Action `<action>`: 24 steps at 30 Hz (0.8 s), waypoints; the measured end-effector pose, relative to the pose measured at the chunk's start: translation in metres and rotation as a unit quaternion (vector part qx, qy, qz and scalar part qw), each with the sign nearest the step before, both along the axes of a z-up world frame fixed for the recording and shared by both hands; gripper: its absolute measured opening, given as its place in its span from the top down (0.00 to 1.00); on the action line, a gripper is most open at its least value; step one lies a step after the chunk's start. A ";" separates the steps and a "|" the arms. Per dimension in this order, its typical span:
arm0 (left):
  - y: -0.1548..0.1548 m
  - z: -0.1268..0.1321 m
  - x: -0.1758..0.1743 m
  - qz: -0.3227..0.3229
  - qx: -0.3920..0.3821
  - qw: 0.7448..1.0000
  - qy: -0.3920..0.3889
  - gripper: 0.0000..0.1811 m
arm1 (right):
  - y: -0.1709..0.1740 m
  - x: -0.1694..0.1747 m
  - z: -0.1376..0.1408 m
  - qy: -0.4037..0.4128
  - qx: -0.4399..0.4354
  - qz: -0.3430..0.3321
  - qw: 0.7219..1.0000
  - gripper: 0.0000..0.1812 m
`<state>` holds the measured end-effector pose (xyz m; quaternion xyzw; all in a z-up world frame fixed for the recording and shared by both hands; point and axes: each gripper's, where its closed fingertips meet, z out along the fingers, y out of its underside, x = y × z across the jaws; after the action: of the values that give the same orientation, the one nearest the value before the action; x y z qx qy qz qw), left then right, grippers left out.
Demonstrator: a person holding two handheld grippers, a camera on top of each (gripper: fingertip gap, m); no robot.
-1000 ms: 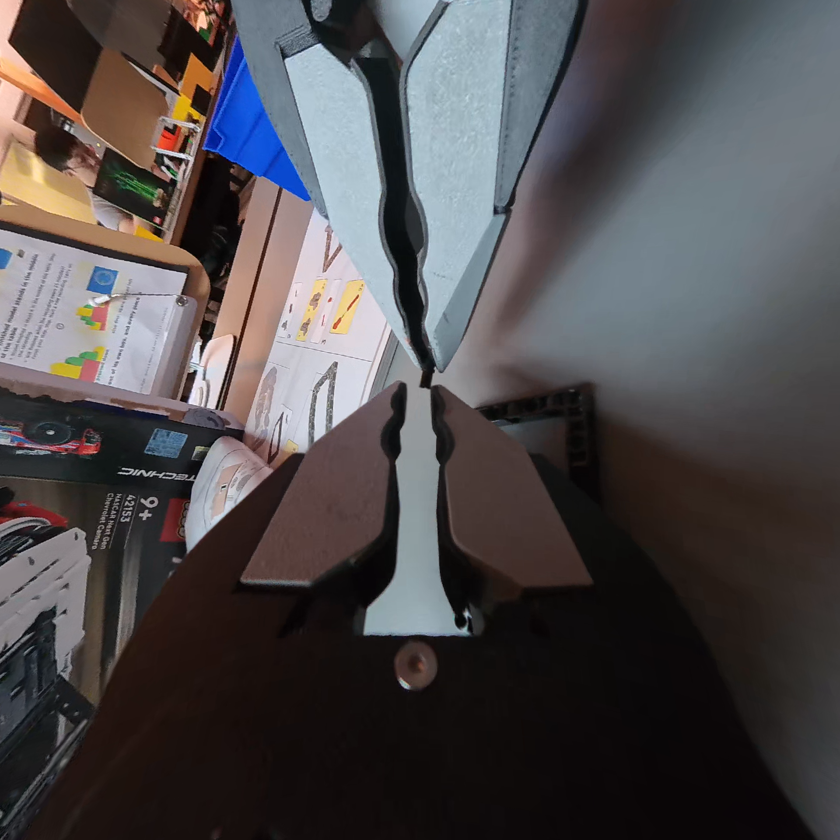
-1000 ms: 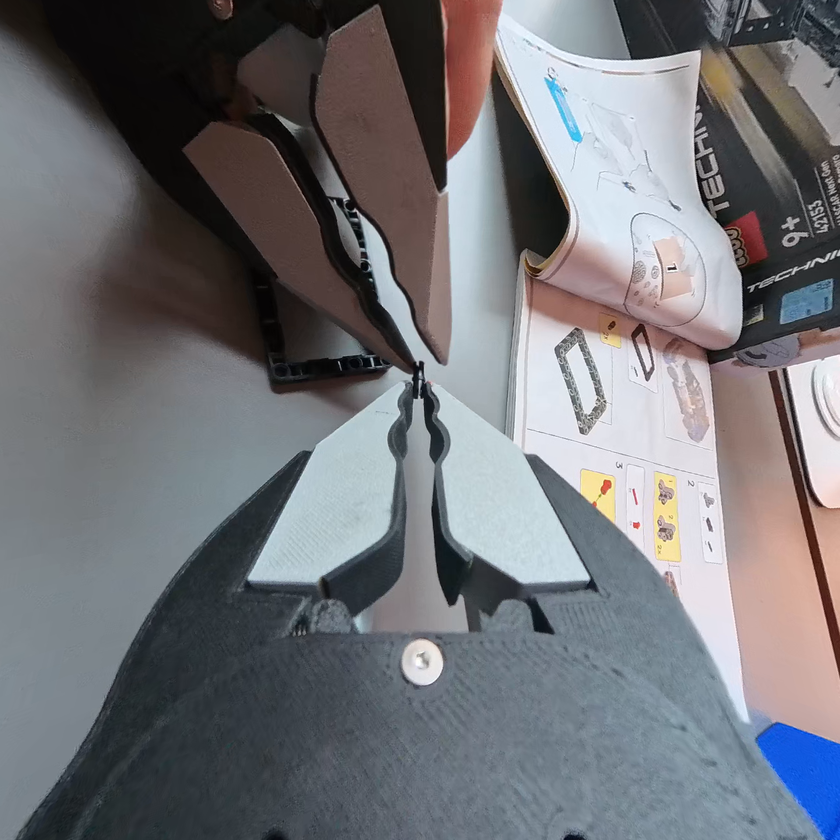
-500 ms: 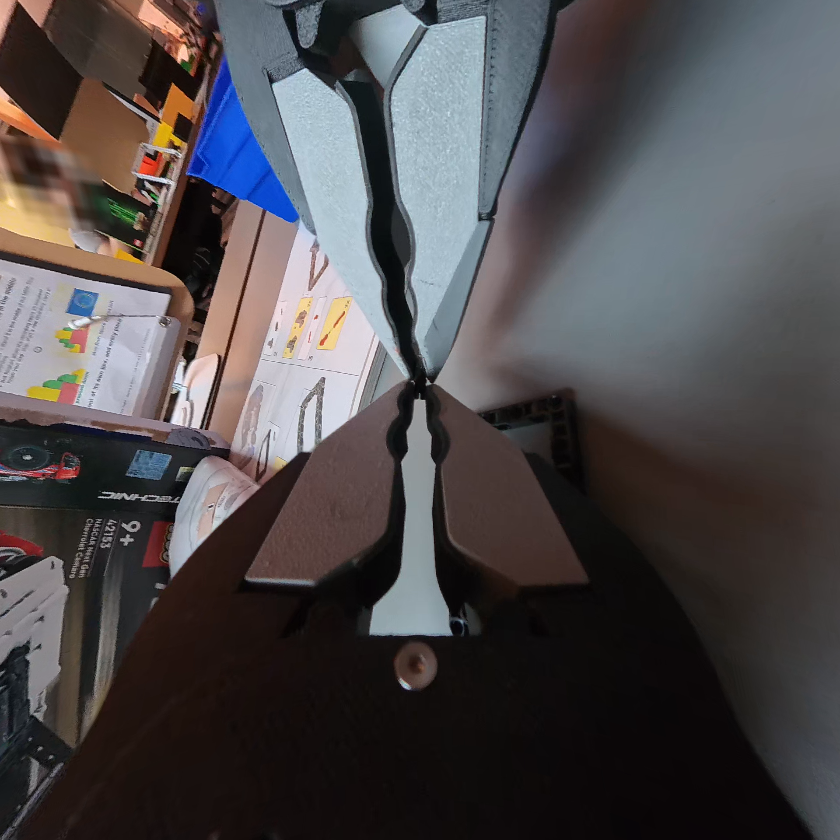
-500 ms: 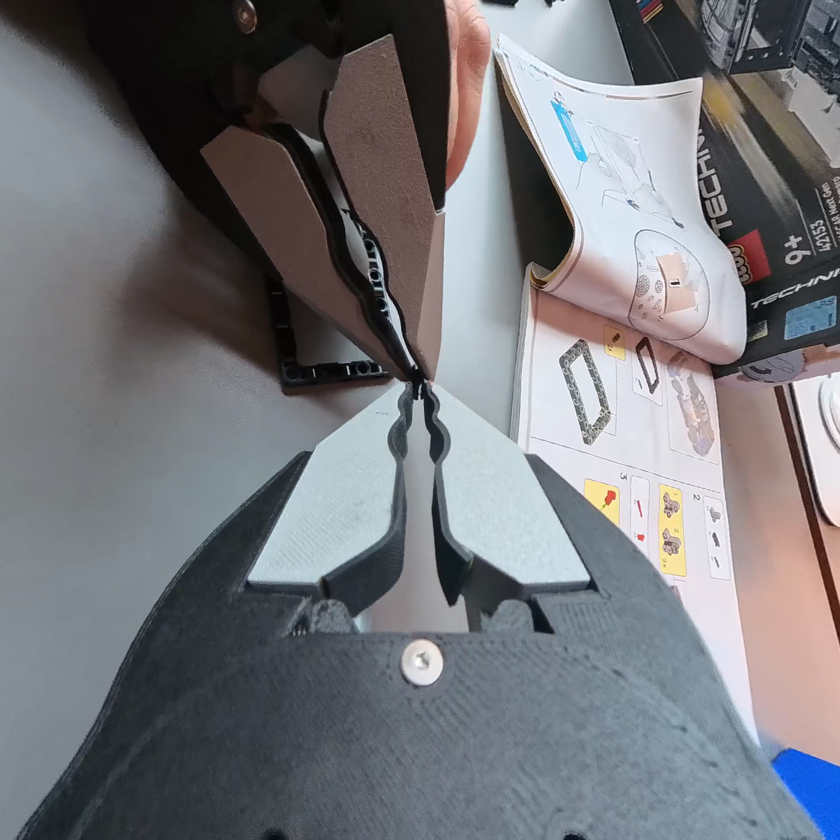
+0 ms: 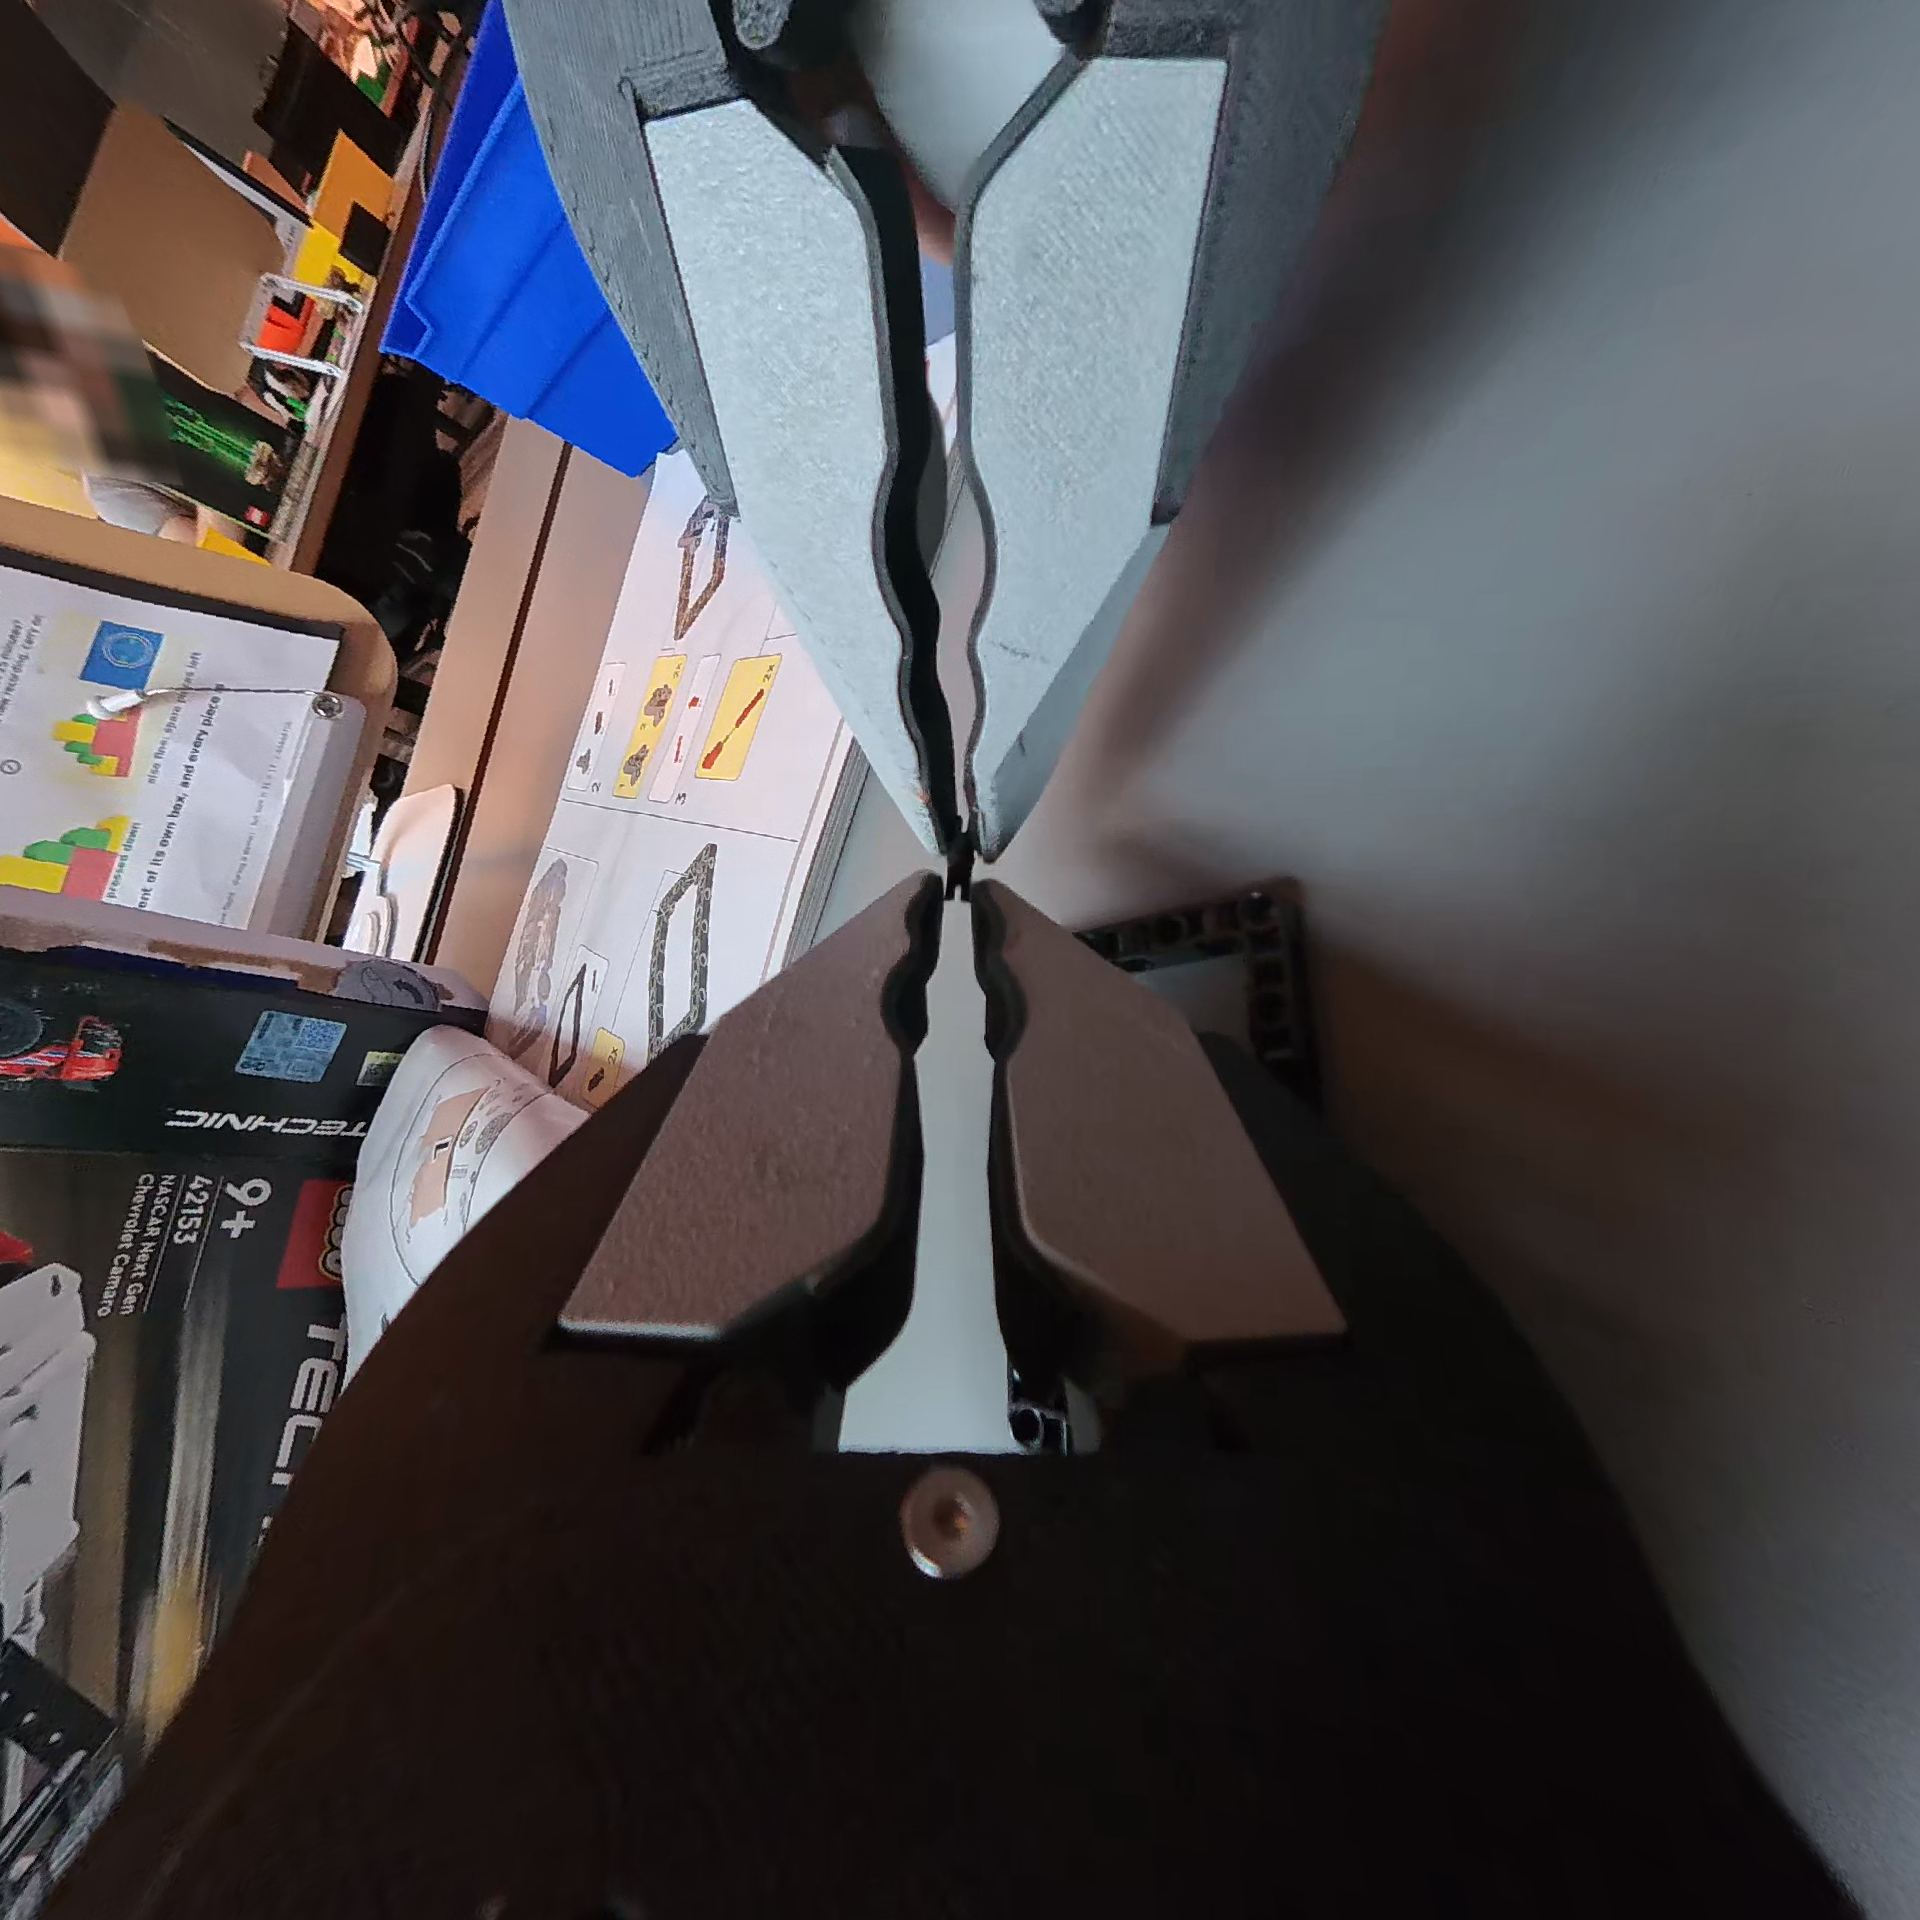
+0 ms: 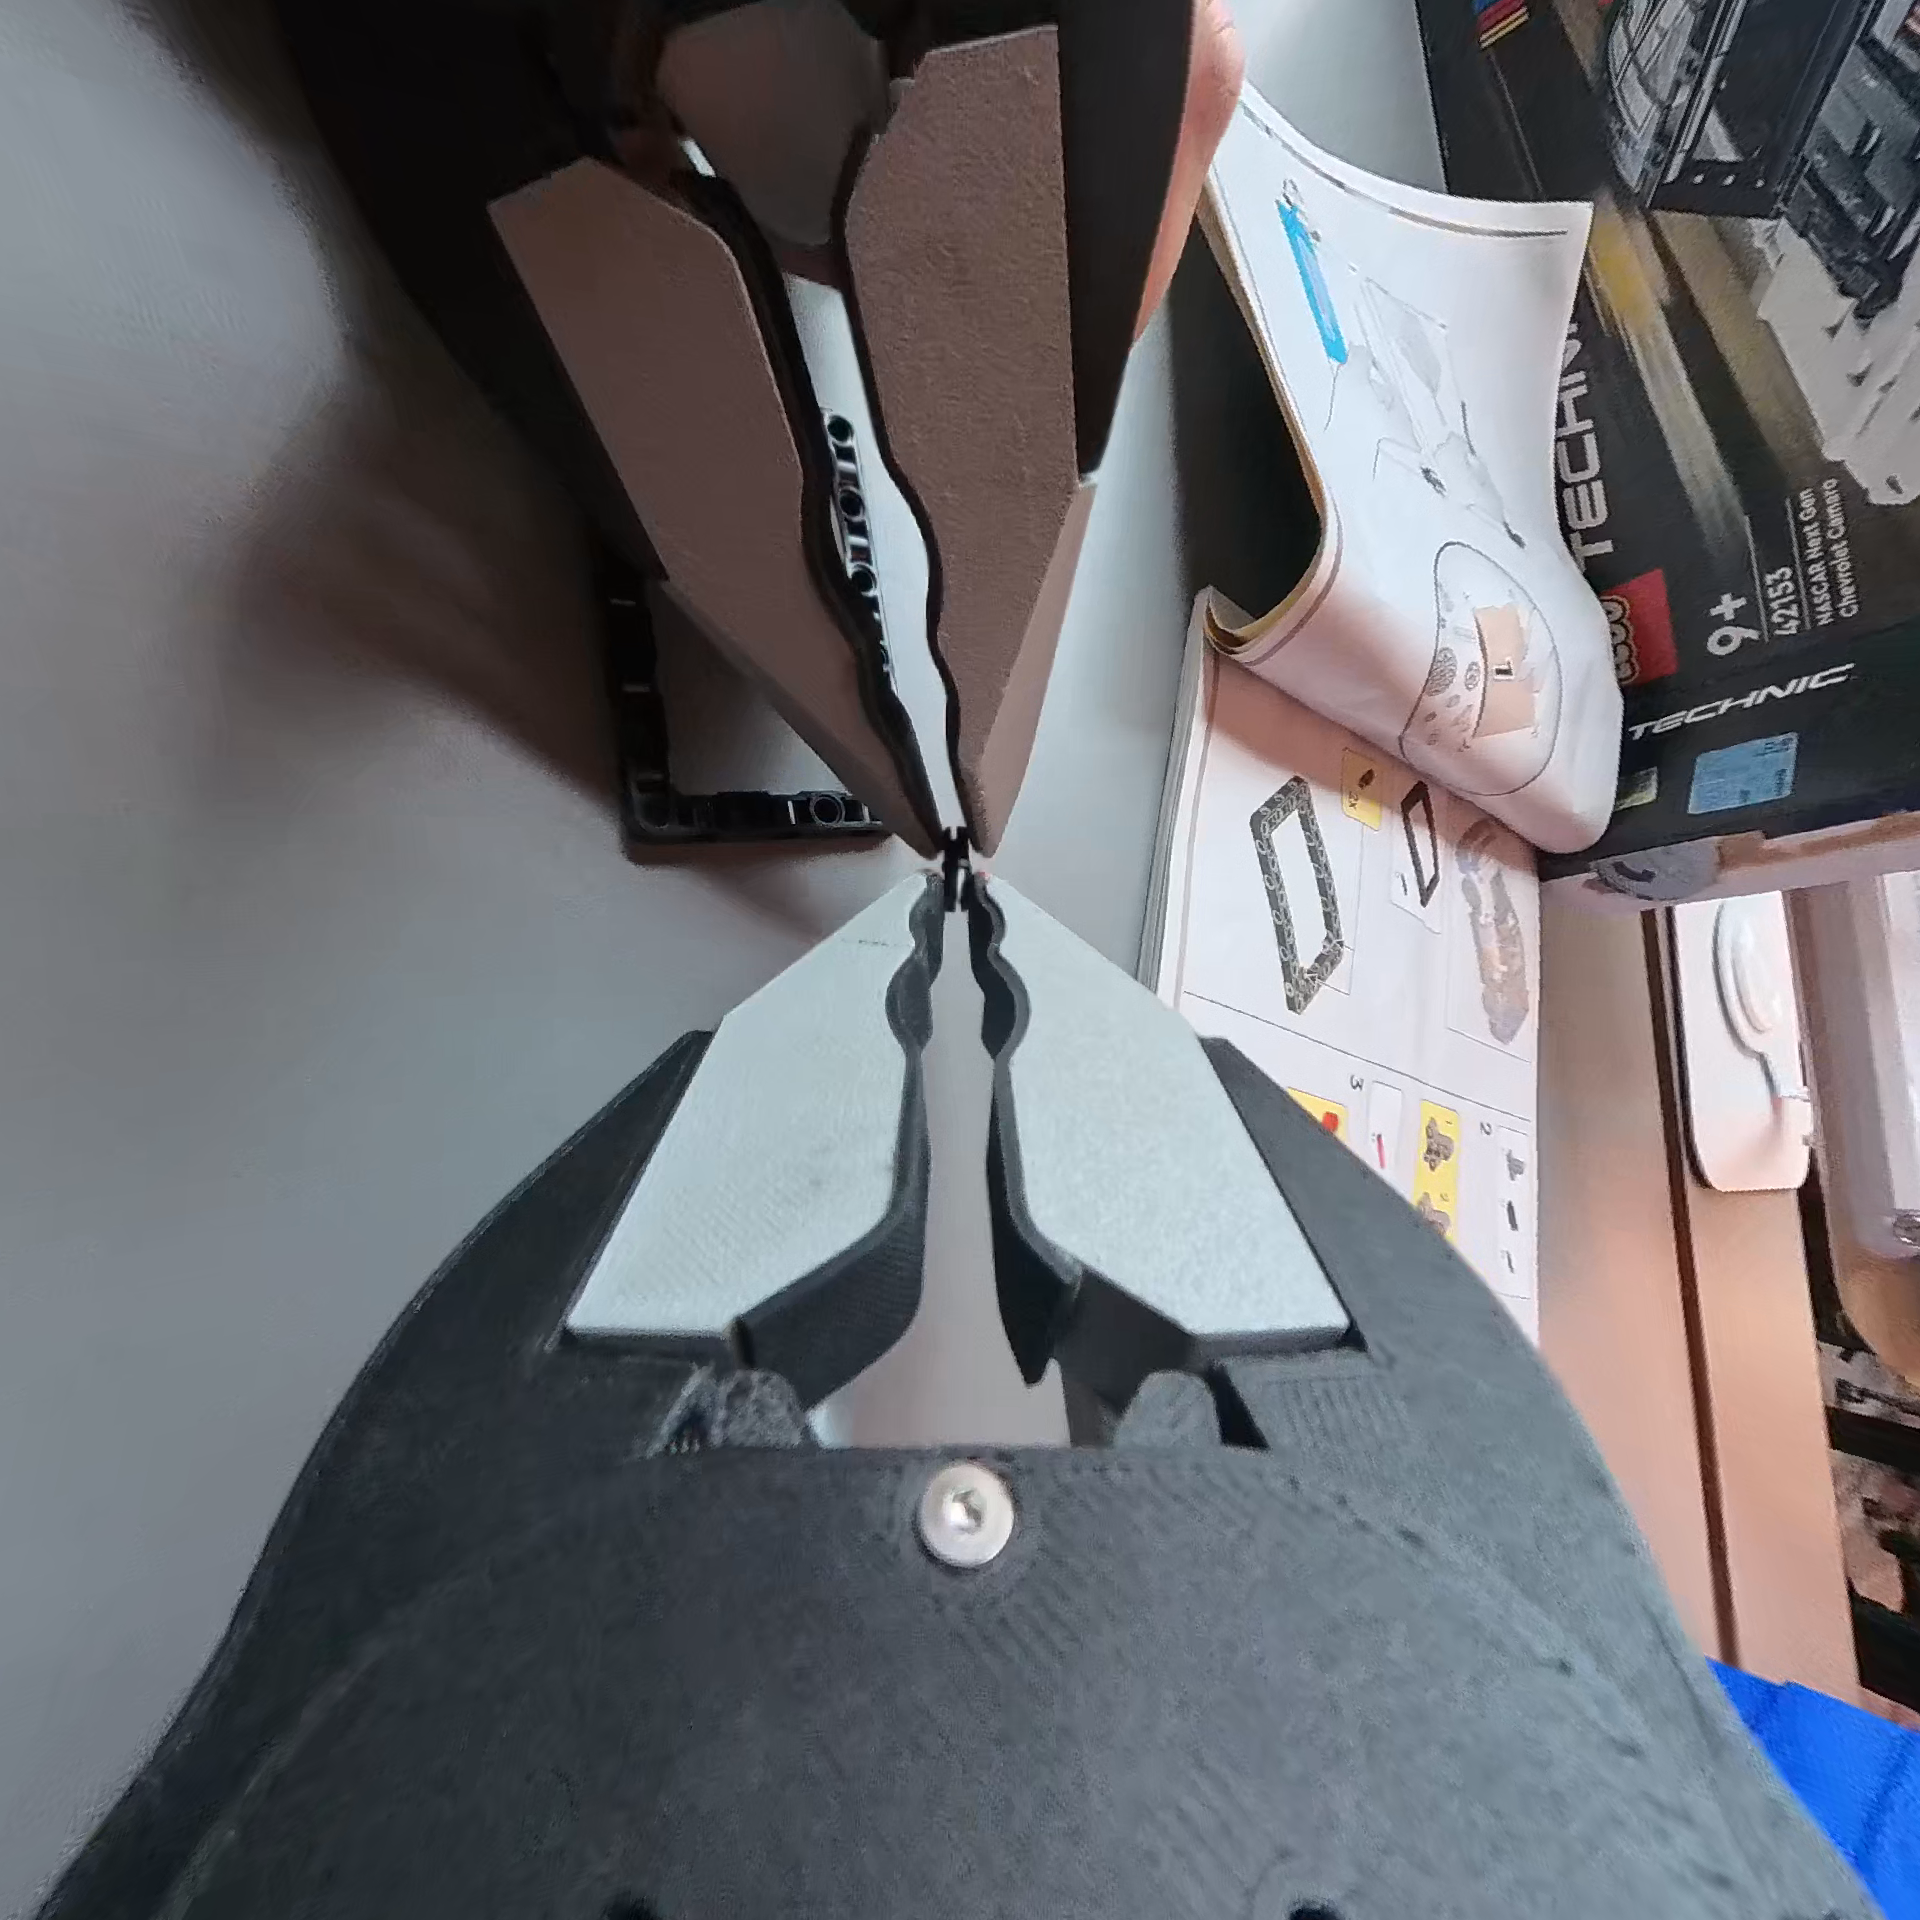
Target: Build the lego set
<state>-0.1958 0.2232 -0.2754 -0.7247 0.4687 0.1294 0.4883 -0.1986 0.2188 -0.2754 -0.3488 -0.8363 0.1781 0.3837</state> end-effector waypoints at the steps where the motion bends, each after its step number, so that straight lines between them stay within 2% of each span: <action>1: 0.000 0.000 -0.001 0.001 0.000 1.000 0.001 0.98 | 0.001 0.000 -0.001 -0.001 0.005 -0.001 1.000 0.99; 18: -0.001 -0.002 -0.002 -0.002 -0.003 1.000 0.010 0.99 | 0.001 0.000 -0.002 -0.002 0.014 0.000 1.000 0.99; 24: -0.002 0.001 -0.004 0.006 -0.029 1.000 -0.002 0.99 | -0.001 0.000 0.001 0.002 0.006 0.001 1.000 0.99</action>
<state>-0.1997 0.2211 -0.2748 -0.7417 0.4670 0.1169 0.4671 -0.1990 0.2173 -0.2747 -0.3451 -0.8368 0.1743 0.3877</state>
